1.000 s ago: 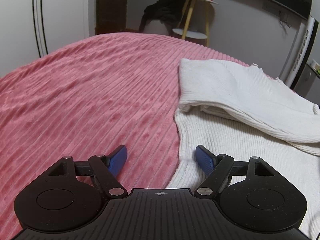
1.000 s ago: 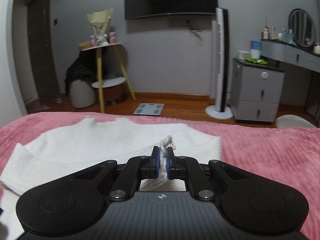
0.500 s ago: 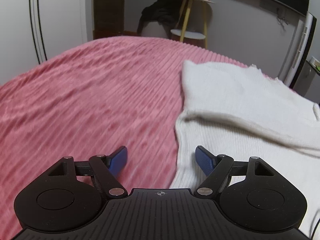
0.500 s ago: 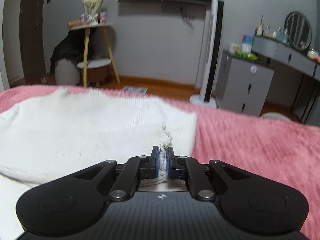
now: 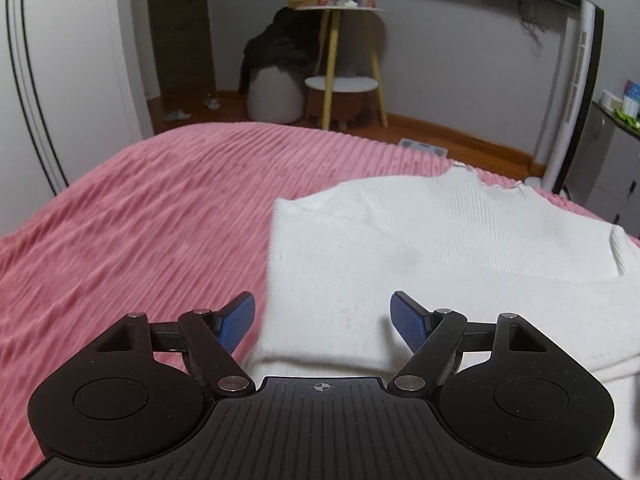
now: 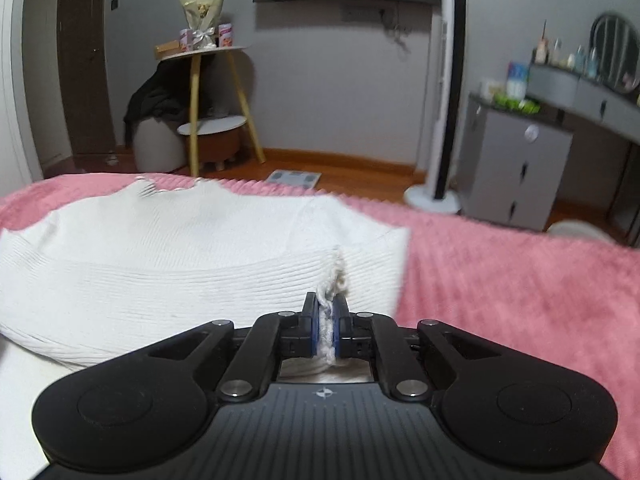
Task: Fold small clothes
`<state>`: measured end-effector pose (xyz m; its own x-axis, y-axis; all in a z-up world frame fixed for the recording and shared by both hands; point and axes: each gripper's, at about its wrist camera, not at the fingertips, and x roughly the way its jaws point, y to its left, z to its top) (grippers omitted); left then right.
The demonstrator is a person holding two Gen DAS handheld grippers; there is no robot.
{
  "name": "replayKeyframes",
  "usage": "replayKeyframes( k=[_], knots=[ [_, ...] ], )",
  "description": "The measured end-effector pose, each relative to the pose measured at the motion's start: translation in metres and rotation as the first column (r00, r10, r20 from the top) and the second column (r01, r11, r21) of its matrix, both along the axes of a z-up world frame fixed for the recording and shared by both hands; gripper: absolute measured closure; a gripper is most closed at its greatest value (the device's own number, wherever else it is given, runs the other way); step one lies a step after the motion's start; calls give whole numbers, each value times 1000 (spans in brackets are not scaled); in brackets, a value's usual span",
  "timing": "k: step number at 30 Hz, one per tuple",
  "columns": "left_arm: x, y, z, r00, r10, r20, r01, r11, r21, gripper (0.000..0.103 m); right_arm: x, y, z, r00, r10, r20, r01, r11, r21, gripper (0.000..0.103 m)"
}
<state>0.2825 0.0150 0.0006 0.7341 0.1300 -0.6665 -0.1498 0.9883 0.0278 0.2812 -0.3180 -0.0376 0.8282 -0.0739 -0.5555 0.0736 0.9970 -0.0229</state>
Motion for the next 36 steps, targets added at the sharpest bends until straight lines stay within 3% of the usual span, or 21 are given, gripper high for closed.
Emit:
replayKeyframes(
  k=[3,9,13,15,20,24,29,31,33,36],
  knots=[
    [11,-8,-6,1000,-17,-14,17,999,34,23,-3,6,-3,999,-37,31,40,993,-113,97],
    [24,-16,-23,998,-28,-54,33,996,86,23,0,13,-16,1000,-15,28,21,975,-221,97],
    [22,-17,-23,998,-42,-38,46,993,112,23,4,14,-11,1000,-18,3,18,969,-247,92],
    [23,-16,-21,999,-45,-27,48,993,106,23,-1,17,-3,999,-36,31,43,965,-258,84],
    [31,-23,-22,998,-65,-6,65,991,120,23,-7,31,13,994,39,99,-17,977,-211,83],
    [42,-29,-35,995,-96,-32,100,983,153,20,10,47,2,990,142,17,-137,977,-162,83],
    [55,-32,-46,994,-102,-32,107,968,225,8,21,52,-16,989,145,-24,-147,968,-204,82],
    [58,-27,-43,996,-76,-48,84,979,187,6,26,55,-19,989,146,-32,-149,962,-230,81],
    [51,-19,-33,997,-46,-63,54,990,131,15,28,61,-16,989,138,-45,-145,963,-228,81],
    [16,-8,-16,997,-51,-60,52,998,17,20,12,44,4,995,95,-30,-97,993,-73,77]
  ],
)
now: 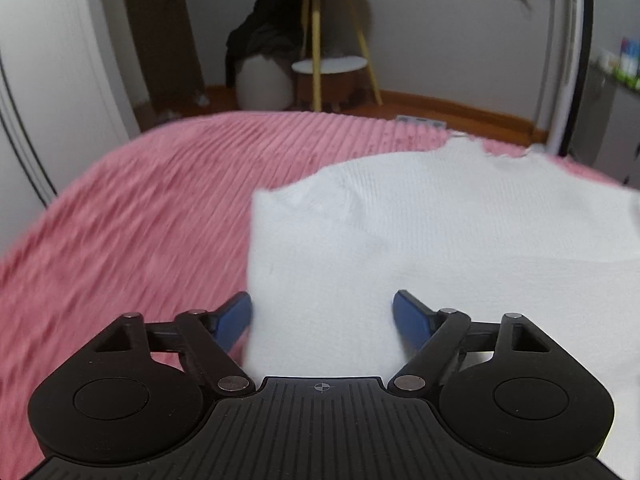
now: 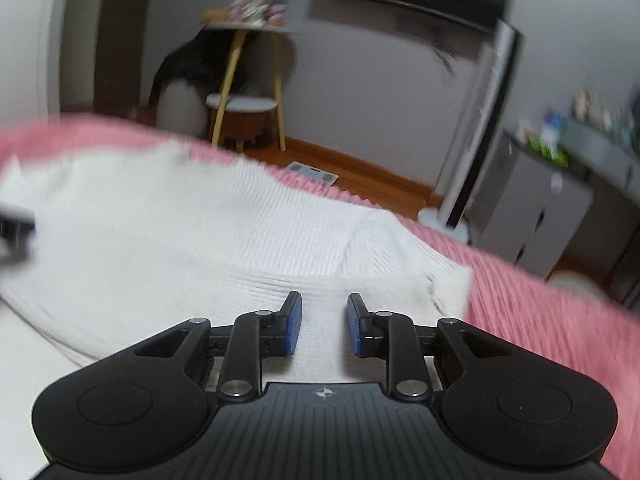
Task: Fold small clothes
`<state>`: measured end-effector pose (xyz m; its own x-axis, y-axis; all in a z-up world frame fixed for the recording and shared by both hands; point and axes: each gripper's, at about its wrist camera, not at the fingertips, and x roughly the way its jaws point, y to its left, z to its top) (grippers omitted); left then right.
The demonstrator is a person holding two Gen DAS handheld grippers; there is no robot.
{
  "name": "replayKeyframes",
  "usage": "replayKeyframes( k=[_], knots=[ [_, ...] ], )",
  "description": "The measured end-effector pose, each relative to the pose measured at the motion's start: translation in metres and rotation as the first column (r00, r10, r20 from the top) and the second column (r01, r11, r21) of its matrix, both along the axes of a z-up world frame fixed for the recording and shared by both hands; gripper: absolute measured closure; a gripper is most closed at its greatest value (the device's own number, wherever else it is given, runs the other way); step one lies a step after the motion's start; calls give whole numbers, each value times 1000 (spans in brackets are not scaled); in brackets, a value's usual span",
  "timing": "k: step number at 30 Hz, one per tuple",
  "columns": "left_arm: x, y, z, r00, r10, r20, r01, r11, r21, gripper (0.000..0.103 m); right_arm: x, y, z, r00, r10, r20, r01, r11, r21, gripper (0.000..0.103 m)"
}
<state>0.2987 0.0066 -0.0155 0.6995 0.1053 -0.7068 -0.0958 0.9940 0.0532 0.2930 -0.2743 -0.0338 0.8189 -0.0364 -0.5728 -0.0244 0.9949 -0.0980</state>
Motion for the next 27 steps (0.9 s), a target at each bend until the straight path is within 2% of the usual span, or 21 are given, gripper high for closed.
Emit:
replayKeyframes(
  k=[1,2,4,6,8,11,14,15,16,17,18,20,22,24,26,27],
  knots=[
    [-12,4,3,1000,-6,0,6,998,-60,20,-12,-13,7,999,-35,-3,35,993,113,71],
    [-23,6,4,1000,-7,-11,5,993,-115,20,-23,-28,10,998,-62,-21,65,968,243,66],
    [-38,8,3,999,-8,-33,0,976,-218,20,-48,-54,8,993,-96,-65,116,870,479,65],
    [-40,8,-3,996,-28,-89,-1,951,-309,22,-64,-71,-4,985,-119,-128,173,759,628,65],
    [-33,6,-5,994,-34,-107,-4,941,-338,23,-68,-79,-16,978,-109,-180,207,664,718,65],
    [-20,8,-5,995,-2,-102,-33,940,-339,24,-58,-83,-25,971,-113,-209,235,597,767,65],
    [-6,13,-8,992,33,-119,-77,918,-388,26,-46,-93,-38,959,-151,-241,285,487,826,67],
    [0,14,-8,993,40,-115,-82,919,-386,35,-40,-96,-43,953,-162,-255,302,460,835,71],
    [5,12,-9,993,44,-111,-82,925,-370,43,-35,-97,-46,948,-172,-267,317,445,838,82],
    [12,11,-9,993,43,-114,-80,935,-346,58,-31,-96,-47,947,-173,-271,321,446,836,91],
    [15,12,-7,993,44,-111,-79,939,-335,73,-25,-94,-46,949,-165,-268,315,460,830,92],
    [14,19,-1,997,51,-52,-67,923,-378,83,-20,-91,-36,960,-163,-229,281,513,811,93],
    [7,29,1,998,61,24,-44,897,-439,83,-20,-88,-23,979,-160,-123,192,549,814,93],
    [7,28,-8,999,46,9,-38,913,-405,83,-24,-86,-19,988,-150,-40,123,601,790,93],
    [6,24,-24,999,33,-28,-41,936,-350,78,-24,-84,-29,986,-153,-61,149,671,727,91],
    [2,22,-26,1000,15,10,-11,946,-323,74,-23,-83,-37,983,-157,-98,180,698,693,93]
  ],
)
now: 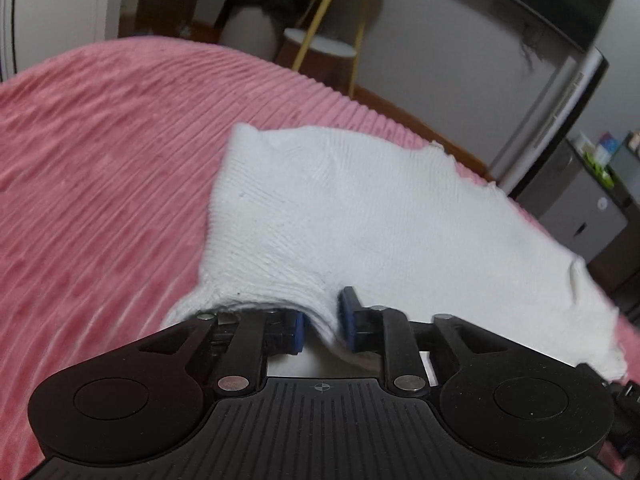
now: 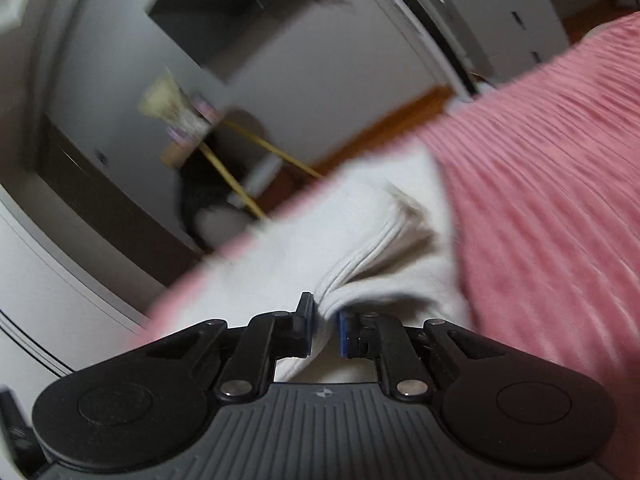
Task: Fold small clothes
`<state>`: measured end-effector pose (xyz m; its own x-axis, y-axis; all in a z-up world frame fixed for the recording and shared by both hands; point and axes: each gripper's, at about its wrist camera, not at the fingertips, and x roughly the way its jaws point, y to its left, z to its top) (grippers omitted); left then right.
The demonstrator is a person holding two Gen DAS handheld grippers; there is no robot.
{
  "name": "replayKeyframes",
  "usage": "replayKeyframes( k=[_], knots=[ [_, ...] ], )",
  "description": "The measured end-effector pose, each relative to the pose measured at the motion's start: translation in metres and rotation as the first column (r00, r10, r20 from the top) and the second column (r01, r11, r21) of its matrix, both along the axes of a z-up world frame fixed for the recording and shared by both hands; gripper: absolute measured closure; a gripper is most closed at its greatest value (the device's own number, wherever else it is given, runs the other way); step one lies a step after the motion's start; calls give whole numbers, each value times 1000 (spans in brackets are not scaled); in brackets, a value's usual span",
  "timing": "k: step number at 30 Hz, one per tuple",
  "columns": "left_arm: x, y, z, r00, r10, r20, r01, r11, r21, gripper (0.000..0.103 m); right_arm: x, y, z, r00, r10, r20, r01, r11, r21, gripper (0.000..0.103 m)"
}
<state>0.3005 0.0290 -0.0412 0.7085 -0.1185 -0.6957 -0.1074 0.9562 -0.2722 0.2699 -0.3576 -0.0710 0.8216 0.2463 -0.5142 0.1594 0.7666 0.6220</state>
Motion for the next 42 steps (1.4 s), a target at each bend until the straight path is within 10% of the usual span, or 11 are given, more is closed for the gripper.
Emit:
replayKeyframes(
  k=[7,11,19,26,42],
  knots=[
    [-13,-32,11,996,-84,11,74,925,374,37,4,22,1,998,58,-9,-59,977,-204,91],
    [-50,-15,34,995,-84,-58,100,923,371,12,-11,31,45,993,42,-109,-75,947,-313,51],
    [-161,42,15,975,-55,-214,125,935,333,9,-128,14,57,966,106,-235,-164,956,-243,43],
    [-192,73,11,944,-68,-323,107,989,105,9,-181,17,37,921,140,-363,-207,967,-152,44],
    [-216,63,23,914,-146,-379,194,977,92,70,-204,9,40,905,236,-353,-267,963,-43,87]
  ],
)
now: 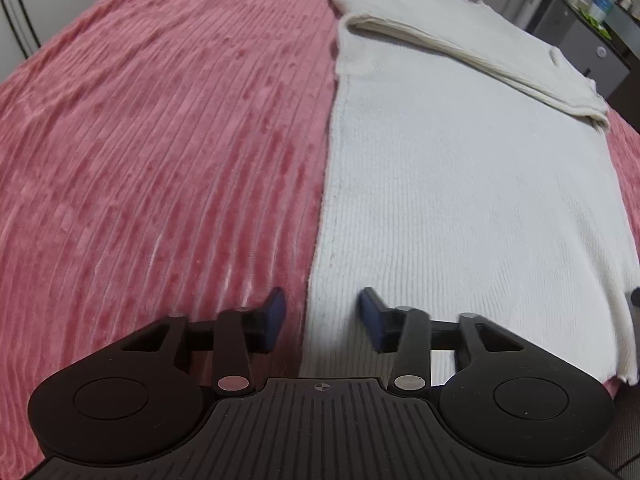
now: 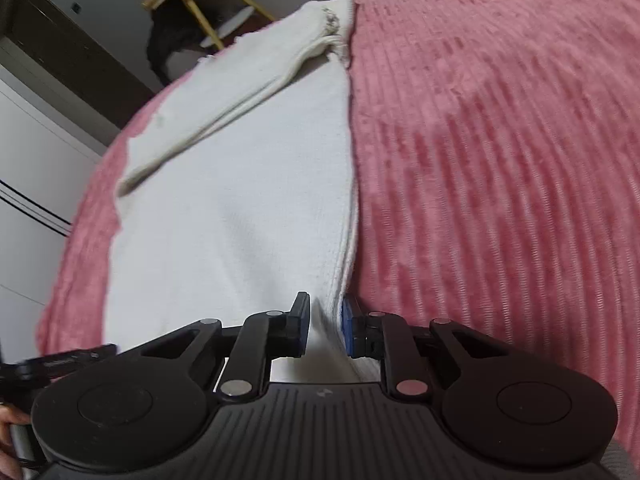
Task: Fold small clothes
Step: 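Grasp the hem with both grippers and lift it toward the collar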
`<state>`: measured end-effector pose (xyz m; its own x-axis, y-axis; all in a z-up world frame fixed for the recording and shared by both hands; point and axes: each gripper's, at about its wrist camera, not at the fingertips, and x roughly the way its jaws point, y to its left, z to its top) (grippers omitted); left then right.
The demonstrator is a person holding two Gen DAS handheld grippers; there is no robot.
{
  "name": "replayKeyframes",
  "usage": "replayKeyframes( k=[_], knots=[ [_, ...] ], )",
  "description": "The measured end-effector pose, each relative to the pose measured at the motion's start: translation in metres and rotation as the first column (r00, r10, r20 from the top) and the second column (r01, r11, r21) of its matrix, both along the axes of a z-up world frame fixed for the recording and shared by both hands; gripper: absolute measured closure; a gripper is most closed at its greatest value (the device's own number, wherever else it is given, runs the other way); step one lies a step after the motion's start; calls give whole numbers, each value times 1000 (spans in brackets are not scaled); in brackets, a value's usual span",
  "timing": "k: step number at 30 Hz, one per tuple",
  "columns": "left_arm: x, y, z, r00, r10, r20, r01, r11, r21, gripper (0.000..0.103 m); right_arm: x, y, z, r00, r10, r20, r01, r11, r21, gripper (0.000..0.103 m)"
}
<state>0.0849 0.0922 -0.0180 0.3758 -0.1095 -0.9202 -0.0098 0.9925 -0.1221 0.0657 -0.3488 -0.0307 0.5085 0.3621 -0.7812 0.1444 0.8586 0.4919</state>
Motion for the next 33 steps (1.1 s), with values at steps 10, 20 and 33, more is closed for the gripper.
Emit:
replayKeyframes(
  k=[10,20,33],
  knots=[
    [-3,3,0,997,-49,-59,44,996,-83,74,1,0,-7,996,59,-65,-57,998,38,80],
    [3,1,6,988,-118,-95,108,988,-107,93,9,3,-4,989,124,-86,-120,991,54,91],
    [87,6,72,998,37,41,-17,905,-425,94,60,-23,4,999,-49,-18,52,922,384,93]
  ],
)
